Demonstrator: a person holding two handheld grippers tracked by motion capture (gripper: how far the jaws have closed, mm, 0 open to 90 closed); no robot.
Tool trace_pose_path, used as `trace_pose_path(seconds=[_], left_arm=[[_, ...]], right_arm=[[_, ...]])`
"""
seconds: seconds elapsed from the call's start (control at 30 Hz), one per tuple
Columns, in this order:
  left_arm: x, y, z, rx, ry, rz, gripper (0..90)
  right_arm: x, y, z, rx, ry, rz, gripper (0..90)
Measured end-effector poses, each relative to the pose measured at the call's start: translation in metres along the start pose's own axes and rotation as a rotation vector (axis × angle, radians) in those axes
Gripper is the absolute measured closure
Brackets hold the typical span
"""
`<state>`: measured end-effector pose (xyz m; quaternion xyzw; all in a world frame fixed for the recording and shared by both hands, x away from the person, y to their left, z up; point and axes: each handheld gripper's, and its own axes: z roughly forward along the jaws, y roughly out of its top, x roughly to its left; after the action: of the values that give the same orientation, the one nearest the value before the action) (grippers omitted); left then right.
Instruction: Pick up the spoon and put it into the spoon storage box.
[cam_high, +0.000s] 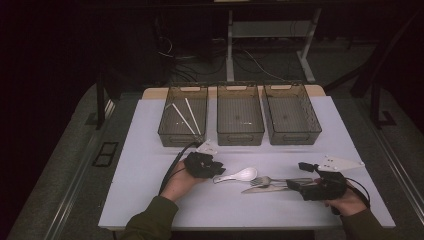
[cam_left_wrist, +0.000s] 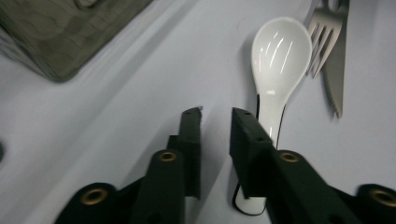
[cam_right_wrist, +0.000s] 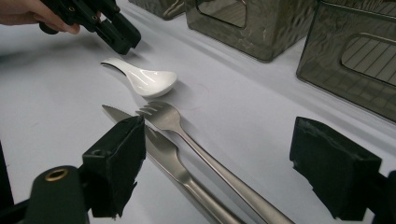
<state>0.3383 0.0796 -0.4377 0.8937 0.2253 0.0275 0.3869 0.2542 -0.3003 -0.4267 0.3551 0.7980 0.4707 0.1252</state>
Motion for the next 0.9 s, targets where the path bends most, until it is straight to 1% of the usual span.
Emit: trace_pose_path(seconds=[0.07, 0.1, 0.2, 0.3, 0.4, 0.47, 0.57, 0.63, 0.67, 0.9], left_arm=[[0.000, 0.002, -0.001, -0.021, -0.009, -0.002, 64.2], [-0.001, 0.003, -0.002, -0.033, -0.014, -0.014, 61.1], [-0.003, 0.007, -0.001, -0.061, -0.043, -0.023, 49.3], [-0.007, 0.013, 0.001, -0.083, -0.064, -0.020, 35.0], [-0.012, 0.019, 0.006, -0.103, -0.074, -0.015, 25.9], [-0.015, 0.023, 0.010, -0.101, -0.080, 0.000, 24.2], [-0.019, 0.027, 0.016, -0.096, -0.088, 0.013, 24.4], [-0.020, 0.029, 0.021, -0.093, -0.090, 0.017, 25.0], [-0.020, 0.030, 0.024, -0.097, -0.094, 0.011, 25.4], [-0.021, 0.030, 0.035, -0.076, -0.100, 0.016, 28.2]], right_arm=[[0.000, 0.000, 0.000, -0.002, 0.001, -0.003, 18.3], [0.000, 0.000, 0.000, -0.001, 0.000, -0.003, 18.3], [0.000, 0.000, 0.000, -0.001, 0.000, -0.004, 18.3], [0.000, 0.000, 0.000, -0.001, 0.000, -0.004, 18.3], [0.000, 0.000, 0.000, 0.000, 0.000, -0.003, 18.3], [0.000, 0.000, 0.000, 0.000, 0.000, -0.003, 18.3], [0.000, 0.000, 0.000, 0.001, 0.000, -0.004, 18.3], [0.000, 0.000, 0.000, 0.000, 0.000, -0.004, 18.3], [0.000, 0.000, 0.000, 0.000, -0.001, -0.004, 18.3], [0.000, 0.000, 0.000, -0.001, 0.001, -0.003, 18.3]])
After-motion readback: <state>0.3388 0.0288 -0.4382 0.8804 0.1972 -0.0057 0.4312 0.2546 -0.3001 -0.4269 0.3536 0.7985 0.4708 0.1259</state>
